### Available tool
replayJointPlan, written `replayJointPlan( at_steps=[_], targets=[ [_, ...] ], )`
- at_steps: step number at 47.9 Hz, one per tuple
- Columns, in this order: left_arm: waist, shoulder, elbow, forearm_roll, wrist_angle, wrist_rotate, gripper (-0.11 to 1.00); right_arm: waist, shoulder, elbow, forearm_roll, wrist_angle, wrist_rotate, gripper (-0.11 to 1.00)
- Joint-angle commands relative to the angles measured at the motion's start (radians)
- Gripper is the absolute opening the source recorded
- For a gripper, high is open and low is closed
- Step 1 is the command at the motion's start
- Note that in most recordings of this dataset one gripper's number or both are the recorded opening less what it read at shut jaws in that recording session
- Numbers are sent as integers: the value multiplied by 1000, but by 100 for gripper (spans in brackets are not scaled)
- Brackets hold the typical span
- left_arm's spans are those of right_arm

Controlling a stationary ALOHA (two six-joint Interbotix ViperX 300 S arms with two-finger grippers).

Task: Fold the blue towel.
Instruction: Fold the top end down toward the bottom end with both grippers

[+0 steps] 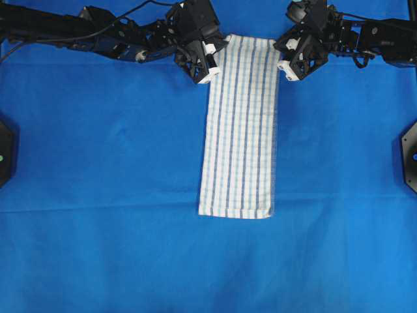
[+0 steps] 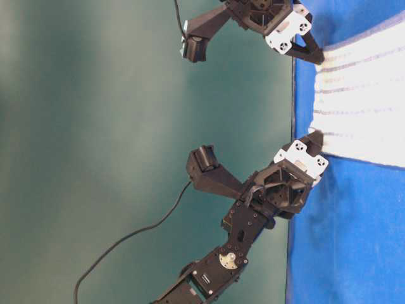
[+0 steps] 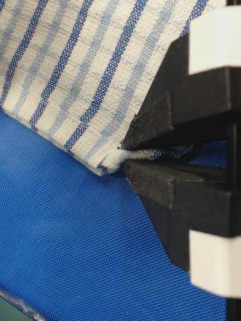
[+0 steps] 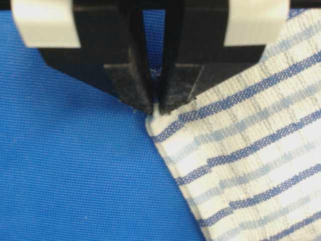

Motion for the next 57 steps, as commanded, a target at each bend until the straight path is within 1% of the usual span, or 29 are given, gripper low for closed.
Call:
replayJointPlan(
  at_steps=[1,12,22,34,47,57],
  targets=[
    [-2,-21,14,2,-2,2,5,3,-12,-3,2,-5,-2,8],
    [8,-46,14,2,0,2,4,0,-12,-20,2,-3,-2,8],
    [26,-66,11,2,0,2,4,-20,-14,-46,-2,2,-5,8],
    [57,-84,-2,2,0,5,4,-37,-43,-72,-2,14,-23,8],
    [48,-140,21,2,3,6,4,-29,-104,-54,0,35,-23,8],
    [3,-222,84,2,5,6,4,21,-187,-9,5,41,-12,8]
  ],
)
